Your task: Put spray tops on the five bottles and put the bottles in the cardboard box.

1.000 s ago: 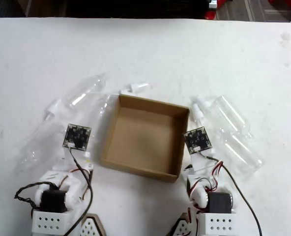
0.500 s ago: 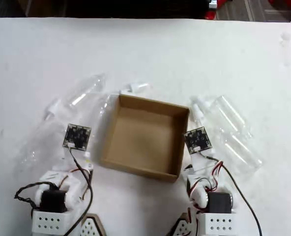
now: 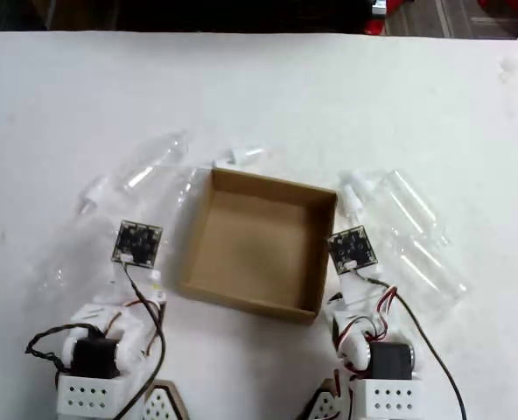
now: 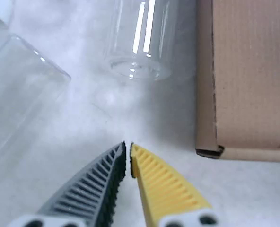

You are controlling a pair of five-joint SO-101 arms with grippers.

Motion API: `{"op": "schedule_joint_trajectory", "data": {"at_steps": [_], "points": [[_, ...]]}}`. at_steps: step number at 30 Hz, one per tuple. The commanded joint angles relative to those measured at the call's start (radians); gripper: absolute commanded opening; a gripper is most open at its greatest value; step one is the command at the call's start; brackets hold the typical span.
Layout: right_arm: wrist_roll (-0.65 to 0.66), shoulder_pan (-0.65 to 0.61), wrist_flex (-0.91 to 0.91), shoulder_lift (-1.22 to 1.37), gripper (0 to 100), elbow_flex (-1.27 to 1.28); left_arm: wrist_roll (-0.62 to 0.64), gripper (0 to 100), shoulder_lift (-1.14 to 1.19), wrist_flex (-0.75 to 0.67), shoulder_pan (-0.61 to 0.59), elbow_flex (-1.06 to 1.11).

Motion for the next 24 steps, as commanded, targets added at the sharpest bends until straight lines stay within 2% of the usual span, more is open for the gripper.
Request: {"op": "schedule_joint_trajectory", "data": {"at_steps": [1,24], "points": [[0.009,-0.002,-0.018,-0.001,6.7,0.009,0.014,2,-0.005,0.003,0.005,-0.002],[0.011,-0.004,-0.018,-0.001,6.7,0.009,0.015,2,-0.005,0.003,0.005,-0.002]]}}
